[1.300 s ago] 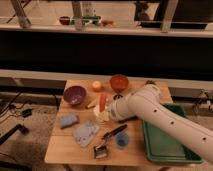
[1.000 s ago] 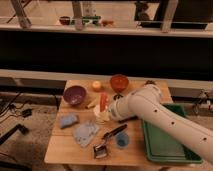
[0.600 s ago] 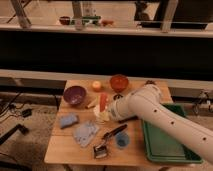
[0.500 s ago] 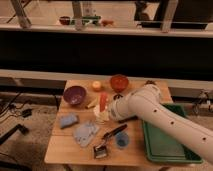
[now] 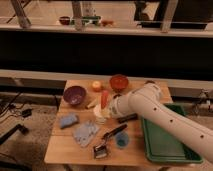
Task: Place pepper in paper cup
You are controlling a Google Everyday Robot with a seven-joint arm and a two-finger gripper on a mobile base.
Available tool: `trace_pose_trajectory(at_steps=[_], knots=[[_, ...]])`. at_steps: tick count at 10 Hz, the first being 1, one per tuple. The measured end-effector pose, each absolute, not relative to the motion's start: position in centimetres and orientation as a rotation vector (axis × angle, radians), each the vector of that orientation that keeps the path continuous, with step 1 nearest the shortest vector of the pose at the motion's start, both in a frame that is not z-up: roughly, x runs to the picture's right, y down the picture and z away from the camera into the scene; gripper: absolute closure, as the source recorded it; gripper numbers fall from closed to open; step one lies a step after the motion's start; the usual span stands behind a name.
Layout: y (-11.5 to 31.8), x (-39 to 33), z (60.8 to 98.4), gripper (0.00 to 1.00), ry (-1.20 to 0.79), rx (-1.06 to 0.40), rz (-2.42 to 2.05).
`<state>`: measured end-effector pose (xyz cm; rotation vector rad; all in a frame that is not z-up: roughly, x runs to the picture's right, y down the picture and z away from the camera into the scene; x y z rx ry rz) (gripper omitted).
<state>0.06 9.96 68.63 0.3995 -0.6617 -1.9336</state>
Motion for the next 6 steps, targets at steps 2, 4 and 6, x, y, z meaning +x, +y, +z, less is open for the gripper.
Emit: trace_pose_trajectory(at_steps=[2,4,6], knots=[[9.9,-0.7,69.7,1.00,-0.669,0.415,-1.947],[9.7,-2.2,71.2,1.00,-0.683,0.440,-1.973],[9.1,-3.2,72.9,1.00,-0.685,0.463,-1.995]])
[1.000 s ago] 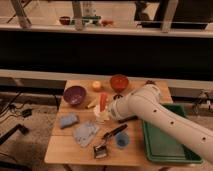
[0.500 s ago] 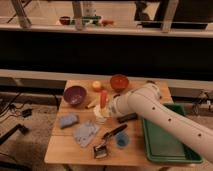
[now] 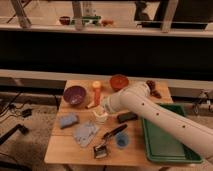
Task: Place pepper in paper cup
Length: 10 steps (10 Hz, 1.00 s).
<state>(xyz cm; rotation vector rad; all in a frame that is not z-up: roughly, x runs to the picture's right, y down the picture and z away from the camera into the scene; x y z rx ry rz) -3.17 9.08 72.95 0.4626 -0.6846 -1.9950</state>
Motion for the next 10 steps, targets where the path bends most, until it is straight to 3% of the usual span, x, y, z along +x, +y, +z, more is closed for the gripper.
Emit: trace_pose_trajectory(at_steps=[10], knots=[[8.7,-0.7,76.0,1.00,-0.625,0.468,-2.028]])
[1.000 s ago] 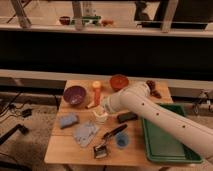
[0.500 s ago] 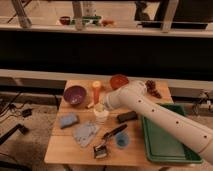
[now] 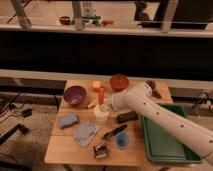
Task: Place pepper in paper cup
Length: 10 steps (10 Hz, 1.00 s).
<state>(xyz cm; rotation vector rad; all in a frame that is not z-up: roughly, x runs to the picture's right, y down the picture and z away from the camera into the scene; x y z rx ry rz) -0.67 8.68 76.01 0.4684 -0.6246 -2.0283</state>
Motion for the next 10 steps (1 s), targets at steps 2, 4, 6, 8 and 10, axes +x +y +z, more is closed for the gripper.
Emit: trace_pose_trajectory(at_steps=[2,4,6,8,10], knots=[[8.91,-0.36,76.13,1.00,-0.625,0.470,-2.023],[9.31,-0.62,76.08,1.00,-0.635,0.478,-2.020],[9.42,-0.67,76.05,1.00,-0.639,0.482,-2.016],[9.48,-0.66,76.08,0.98,-0.640,0.482,-2.014],[9.44,-0.74,76.06,0.80,-0.641,0.483,-2.016]])
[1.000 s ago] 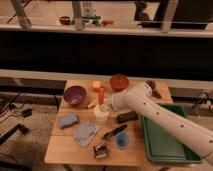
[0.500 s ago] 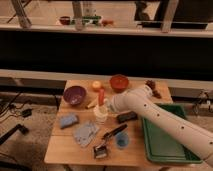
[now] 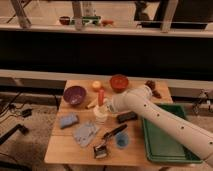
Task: Place pepper in paper cup
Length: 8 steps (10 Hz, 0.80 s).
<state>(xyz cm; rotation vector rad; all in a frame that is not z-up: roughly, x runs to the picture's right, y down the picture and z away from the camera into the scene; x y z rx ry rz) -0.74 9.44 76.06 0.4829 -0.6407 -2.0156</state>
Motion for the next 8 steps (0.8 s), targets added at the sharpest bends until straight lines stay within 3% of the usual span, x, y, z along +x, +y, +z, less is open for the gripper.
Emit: trace_pose_trajectory(at_steps=[5,6,8], knots=[[9.44,-0.72,76.04,0.29,-0.640,0.483,-2.015],[9.43,-0.70,76.04,0.22,-0.640,0.483,-2.015],[9.44,-0.65,76.04,0.20,-0.639,0.482,-2.014]])
